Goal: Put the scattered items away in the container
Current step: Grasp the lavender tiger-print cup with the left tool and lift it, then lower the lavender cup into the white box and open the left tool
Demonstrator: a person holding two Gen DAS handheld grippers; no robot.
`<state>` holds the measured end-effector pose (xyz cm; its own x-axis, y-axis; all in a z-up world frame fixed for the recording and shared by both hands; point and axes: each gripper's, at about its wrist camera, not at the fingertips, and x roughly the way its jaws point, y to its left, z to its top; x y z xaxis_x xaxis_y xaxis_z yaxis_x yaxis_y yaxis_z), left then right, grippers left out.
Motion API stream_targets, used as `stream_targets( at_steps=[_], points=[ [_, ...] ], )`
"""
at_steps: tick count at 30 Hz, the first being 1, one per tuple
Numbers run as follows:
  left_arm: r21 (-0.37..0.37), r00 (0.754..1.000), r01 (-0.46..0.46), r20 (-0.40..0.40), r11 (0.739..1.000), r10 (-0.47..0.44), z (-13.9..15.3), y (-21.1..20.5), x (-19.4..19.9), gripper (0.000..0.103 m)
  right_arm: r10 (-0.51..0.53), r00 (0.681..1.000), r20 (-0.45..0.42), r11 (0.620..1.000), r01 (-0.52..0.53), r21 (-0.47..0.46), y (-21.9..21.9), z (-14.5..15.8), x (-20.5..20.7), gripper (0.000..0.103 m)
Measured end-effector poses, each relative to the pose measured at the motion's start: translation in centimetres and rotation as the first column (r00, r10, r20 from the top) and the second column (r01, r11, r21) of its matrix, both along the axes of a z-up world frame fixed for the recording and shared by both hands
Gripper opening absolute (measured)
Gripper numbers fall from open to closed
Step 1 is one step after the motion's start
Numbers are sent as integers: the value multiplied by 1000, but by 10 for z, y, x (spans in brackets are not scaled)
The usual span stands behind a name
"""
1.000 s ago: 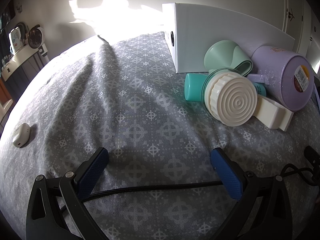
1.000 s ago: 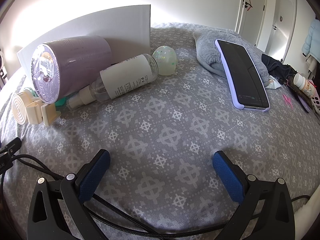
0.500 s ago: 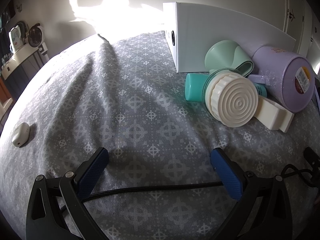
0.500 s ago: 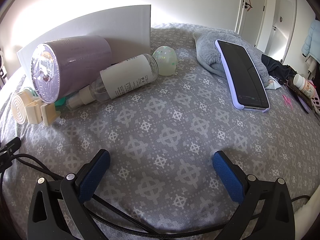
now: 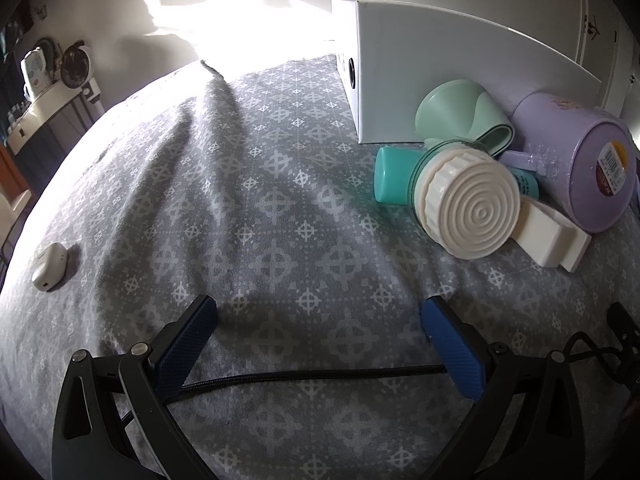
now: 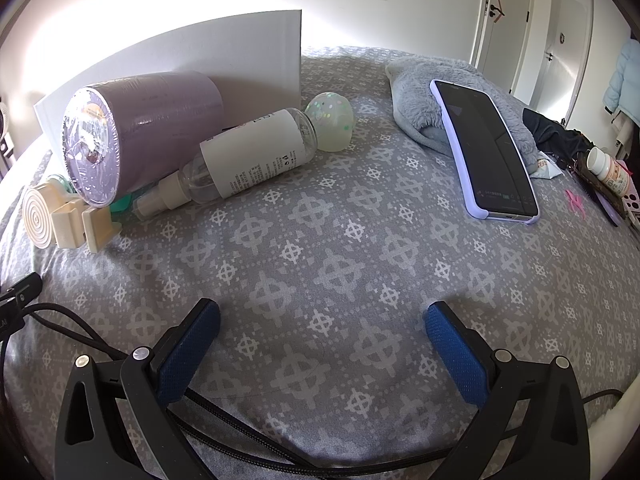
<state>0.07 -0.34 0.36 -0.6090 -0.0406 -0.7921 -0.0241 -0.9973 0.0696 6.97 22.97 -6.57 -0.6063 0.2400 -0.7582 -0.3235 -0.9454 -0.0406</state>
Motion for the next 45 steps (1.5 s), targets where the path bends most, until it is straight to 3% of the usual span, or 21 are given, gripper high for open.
stream_targets(
  at_steps=[2, 6, 9, 11, 14, 18, 20, 23, 25, 28, 32, 38, 45],
  points=[
    [3, 999, -27, -35, 1000, 27, 10, -5, -5, 103, 0, 1000, 0, 1000, 0, 0, 0, 0, 0, 103],
    [61, 980, -42, -193, 997, 53, 57, -14, -14, 103, 0, 1000, 0, 1000, 0, 3, -1, 1, 1, 103],
    [66, 955, 56, -293, 996, -34, 96, 6, -25, 103, 0, 1000, 0, 1000, 0, 3, -1, 1, 1, 103],
    [68, 941, 174, -304, 982, -146, 115, 28, -37, 103, 0, 1000, 0, 1000, 0, 3, -1, 1, 2, 103],
    [63, 920, 326, -253, 943, -300, 129, 73, -55, 103, 0, 1000, 0, 1000, 0, 3, -2, 1, 2, 103],
    [53, 892, 452, -40, 890, -451, 105, 135, -77, 103, 0, 1000, -1, 1000, 0, 3, -1, 1, 2, 103],
    [-18, 864, 503, 41, 864, -502, 84, 159, -78, 103, 0, 1000, 0, 1000, 0, 3, -1, 1, 2, 103],
    [-117, 842, 538, 118, 835, -526, 56, 185, -66, 103, 0, 1000, -1, 1000, 0, 2, -1, 1, 2, 103],
    [-97, 844, 530, 149, 842, -514, 45, 185, -68, 100, 0, 1000, -1, 1000, 0, 2, -1, 1, 2, 103],
    [-65, 861, 502, 132, 863, -491, 42, 174, -67, 81, 0, 1000, -1, 1000, 0, 3, -1, 1, 2, 103],
    [2, 861, 501, 107, 866, -498, 53, 163, -60, 80, 0, 1000, -1, 1000, 0, 3, -2, 1, 2, 103],
    [103, 874, 485, -56, 868, -482, 101, 141, -46, 80, 0, 1000, -1, 1000, 0, 3, -1, 2, 2, 103],
    [210, 908, 391, -250, 896, -337, 172, 112, -90, 80, 0, 1000, -2, 1000, 0, 2, -1, 1, 1, 103]
  ],
)
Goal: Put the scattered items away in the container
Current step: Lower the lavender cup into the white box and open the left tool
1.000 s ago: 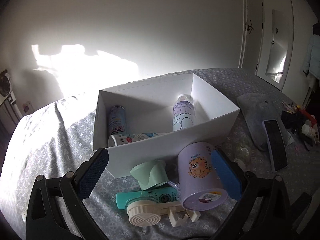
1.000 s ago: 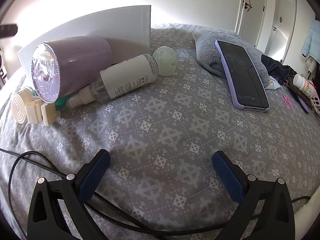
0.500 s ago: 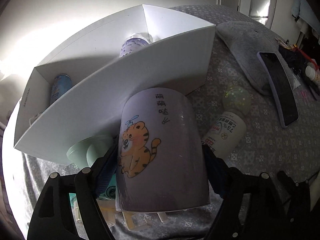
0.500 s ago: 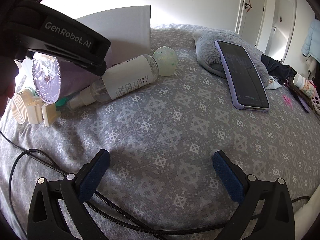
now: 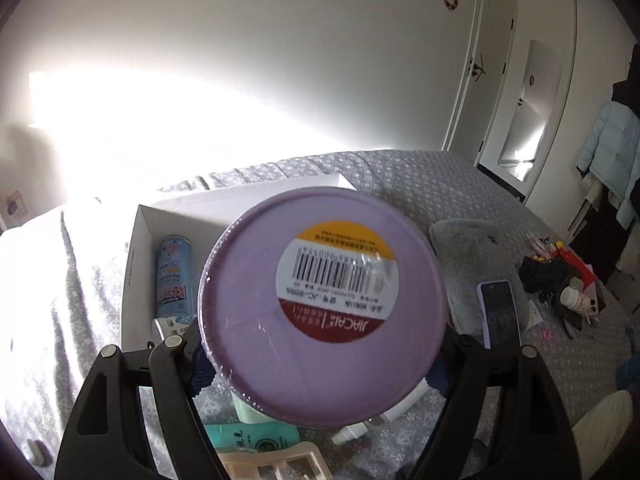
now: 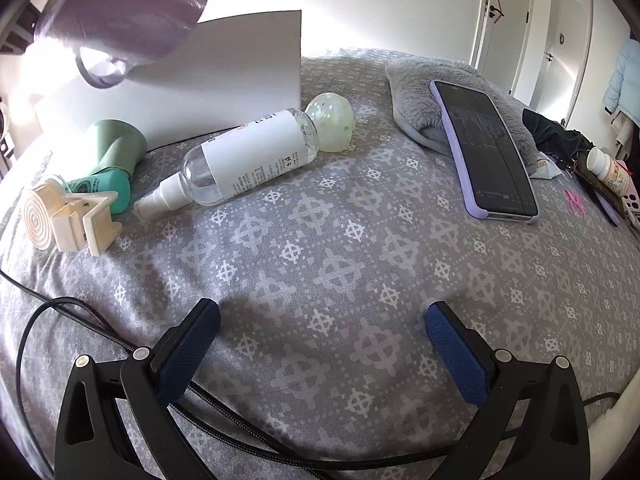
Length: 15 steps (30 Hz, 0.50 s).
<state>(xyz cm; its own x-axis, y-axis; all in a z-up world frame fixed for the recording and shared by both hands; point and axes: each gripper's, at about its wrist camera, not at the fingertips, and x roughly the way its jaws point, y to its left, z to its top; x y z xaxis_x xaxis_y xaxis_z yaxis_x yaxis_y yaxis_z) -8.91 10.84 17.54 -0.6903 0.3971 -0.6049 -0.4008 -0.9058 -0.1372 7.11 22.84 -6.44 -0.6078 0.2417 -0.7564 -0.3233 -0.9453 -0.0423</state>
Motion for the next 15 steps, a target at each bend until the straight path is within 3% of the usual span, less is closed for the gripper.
stream_targets(
  at_steps=[4, 8, 11, 15],
  points=[
    [-10, 992, -102, -80, 995, 101, 19, -17, -37, 80, 0, 1000, 0, 1000, 0, 0, 0, 0, 0, 103],
    [-32, 983, -180, -53, 983, 178, 10, -24, -72, 80, 0, 1000, 0, 1000, 0, 0, 0, 0, -1, 103],
    [-57, 984, -177, -8, 982, 177, -4, -22, -79, 80, 0, 1000, 0, 1000, 0, 0, 0, 0, -1, 103],
    [-33, 990, -136, 16, 990, 137, -13, -18, -61, 85, 0, 1000, 0, 1000, 0, 1, 0, -1, -1, 103]
  ],
)
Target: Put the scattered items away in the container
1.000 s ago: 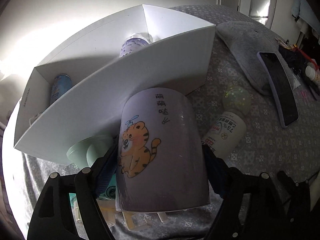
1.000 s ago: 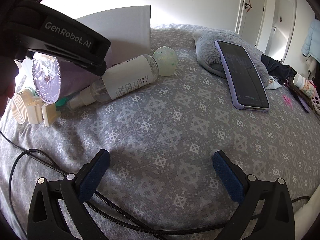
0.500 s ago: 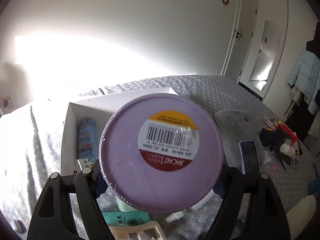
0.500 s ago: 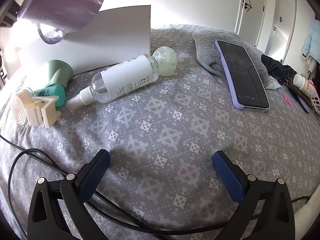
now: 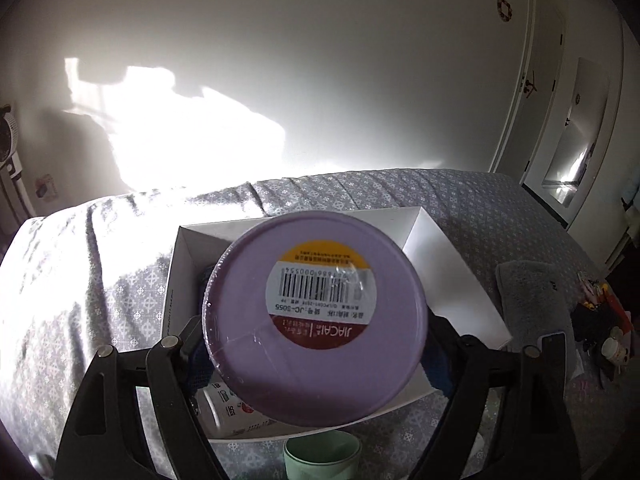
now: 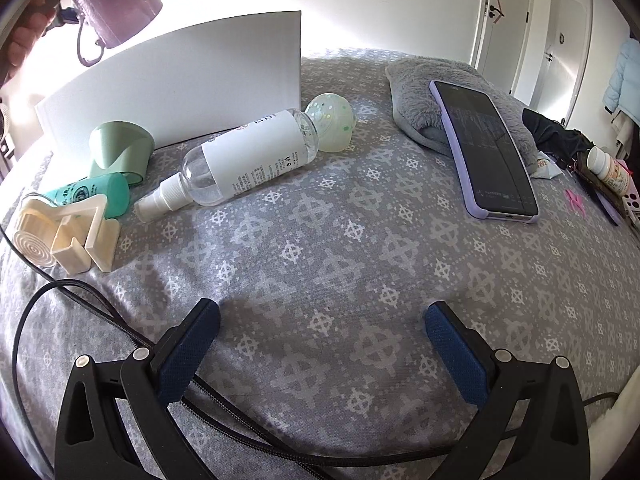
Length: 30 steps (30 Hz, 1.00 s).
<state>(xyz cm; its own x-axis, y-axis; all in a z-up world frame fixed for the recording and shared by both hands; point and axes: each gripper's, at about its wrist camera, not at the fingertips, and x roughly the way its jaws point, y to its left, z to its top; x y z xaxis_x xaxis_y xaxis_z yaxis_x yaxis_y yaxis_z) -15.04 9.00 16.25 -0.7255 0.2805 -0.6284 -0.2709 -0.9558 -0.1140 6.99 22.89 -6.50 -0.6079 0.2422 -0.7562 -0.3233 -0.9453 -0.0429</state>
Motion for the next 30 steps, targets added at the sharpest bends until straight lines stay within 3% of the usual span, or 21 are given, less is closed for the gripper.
stream_targets(
  at_steps=[3, 7, 12, 14, 16, 22, 24, 27, 30],
  points=[
    [23, 998, -43, -51, 999, 44, 4, -11, 27, 103, 0, 1000, 0, 1000, 0, 0, 0, 0, 0, 103],
    [56, 977, -190, -92, 980, 194, 1, -58, 65, 103, 0, 1000, 2, 1000, 0, 3, 1, 0, 0, 103],
    [-3, 892, -446, -82, 895, 444, -36, -133, 101, 102, 0, 1000, 1, 1000, 0, 2, 1, 0, -1, 103],
    [-63, 866, -500, -38, 864, 498, -61, -155, 107, 102, 0, 1000, 1, 1000, 0, 2, 2, 0, -1, 103],
    [-101, 854, -515, 24, 851, 520, -88, -171, 111, 102, 0, 1000, 1, 1000, 0, 2, 1, 0, 0, 103],
    [-224, 900, -369, 157, 902, 407, -161, -149, 122, 103, 0, 1000, 3, 1000, 0, 6, 1, 0, -1, 103],
    [-287, 909, -379, 61, 880, 412, -165, -132, 135, 103, 0, 1000, 3, 1000, 0, 7, 1, 0, -1, 103],
    [-342, 911, -367, 55, 865, 408, -165, -122, 132, 103, -1, 1000, 5, 1000, 1, 11, 2, 0, -2, 103],
    [-303, 911, -365, 79, 880, 405, -165, -128, 130, 103, -1, 1000, 5, 1000, 1, 11, 2, 0, -2, 103]
  ],
)
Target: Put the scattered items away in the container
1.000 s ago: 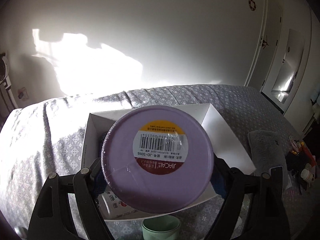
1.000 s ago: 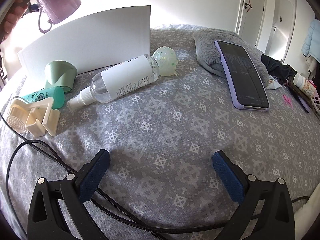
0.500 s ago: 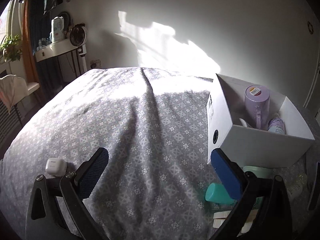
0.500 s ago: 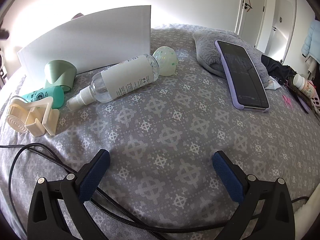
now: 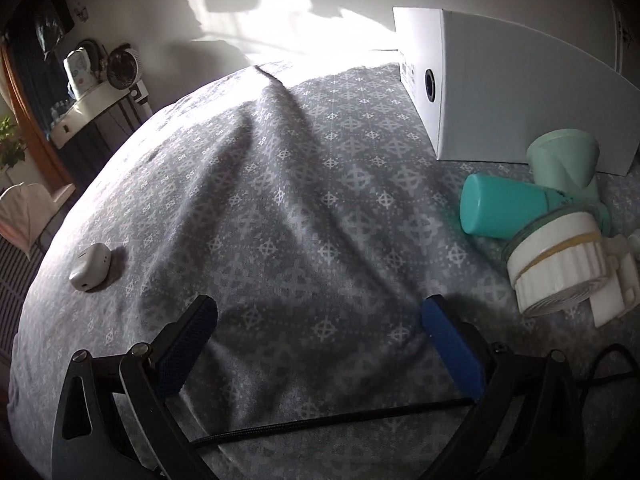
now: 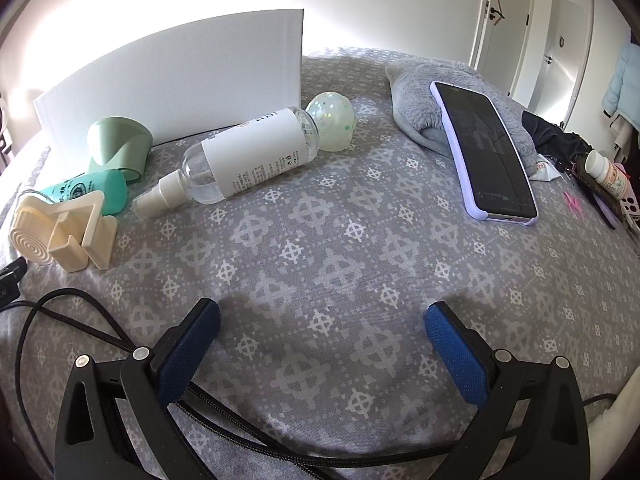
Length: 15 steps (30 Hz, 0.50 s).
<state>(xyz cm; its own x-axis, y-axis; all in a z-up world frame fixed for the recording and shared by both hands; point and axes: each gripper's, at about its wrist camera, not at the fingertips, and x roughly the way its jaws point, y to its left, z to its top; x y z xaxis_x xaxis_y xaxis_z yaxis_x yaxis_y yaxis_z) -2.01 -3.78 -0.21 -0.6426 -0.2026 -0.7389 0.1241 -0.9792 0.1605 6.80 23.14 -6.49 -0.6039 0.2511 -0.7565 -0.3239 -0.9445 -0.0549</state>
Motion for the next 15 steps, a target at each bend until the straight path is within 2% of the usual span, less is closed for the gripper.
stream_targets(
  at_steps=[3, 15],
  points=[
    [58, 1000, 1, 8, 998, -2, 0, -8, 0, 103, 0, 1000, 0, 1000, 0, 2, -2, 0, 1, 103],
    [55, 1000, 1, -1, 998, -1, 0, -7, 6, 103, -1, 1000, 1, 1000, 1, 4, -3, -1, -1, 103]
  ],
)
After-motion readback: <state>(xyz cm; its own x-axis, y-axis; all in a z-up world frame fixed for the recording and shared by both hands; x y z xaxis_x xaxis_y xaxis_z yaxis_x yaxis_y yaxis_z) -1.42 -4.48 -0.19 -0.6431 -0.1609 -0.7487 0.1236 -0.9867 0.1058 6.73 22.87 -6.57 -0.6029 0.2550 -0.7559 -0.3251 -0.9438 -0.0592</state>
